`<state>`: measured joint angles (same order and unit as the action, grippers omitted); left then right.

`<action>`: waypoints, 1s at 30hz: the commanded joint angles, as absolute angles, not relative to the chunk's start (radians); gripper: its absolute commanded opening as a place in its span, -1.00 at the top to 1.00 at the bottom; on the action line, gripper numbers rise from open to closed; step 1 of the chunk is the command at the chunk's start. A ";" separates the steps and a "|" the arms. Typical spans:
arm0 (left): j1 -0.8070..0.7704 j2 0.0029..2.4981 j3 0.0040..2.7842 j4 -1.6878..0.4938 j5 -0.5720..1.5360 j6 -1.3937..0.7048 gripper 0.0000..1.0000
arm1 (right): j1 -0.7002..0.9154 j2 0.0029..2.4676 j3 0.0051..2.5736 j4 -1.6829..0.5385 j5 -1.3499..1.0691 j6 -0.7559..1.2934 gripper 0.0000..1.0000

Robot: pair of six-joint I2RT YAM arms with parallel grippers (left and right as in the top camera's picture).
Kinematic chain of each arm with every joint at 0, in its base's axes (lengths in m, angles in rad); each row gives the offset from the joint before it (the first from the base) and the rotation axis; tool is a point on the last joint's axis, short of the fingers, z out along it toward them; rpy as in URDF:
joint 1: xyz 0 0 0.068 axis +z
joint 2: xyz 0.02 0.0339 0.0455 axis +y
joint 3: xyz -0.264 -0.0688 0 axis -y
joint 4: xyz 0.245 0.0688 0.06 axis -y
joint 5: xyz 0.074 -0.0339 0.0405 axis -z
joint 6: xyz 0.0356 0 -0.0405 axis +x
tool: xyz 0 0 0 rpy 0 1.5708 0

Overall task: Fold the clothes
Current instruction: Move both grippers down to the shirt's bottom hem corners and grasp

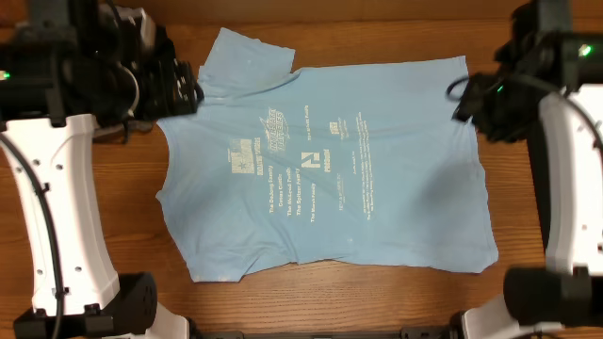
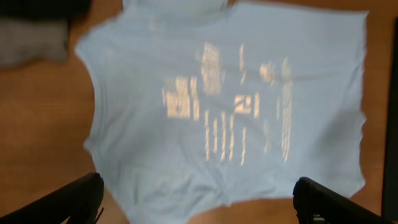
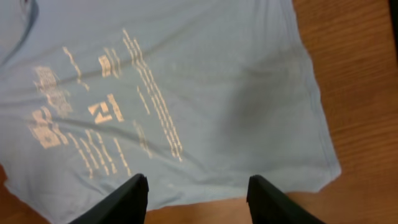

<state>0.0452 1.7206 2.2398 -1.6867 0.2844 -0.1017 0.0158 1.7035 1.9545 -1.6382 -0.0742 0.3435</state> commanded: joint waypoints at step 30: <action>-0.333 1.647 0.945 -1.375 0.326 -0.299 -0.96 | -0.065 1.646 1.355 -1.122 -0.013 0.464 -1.00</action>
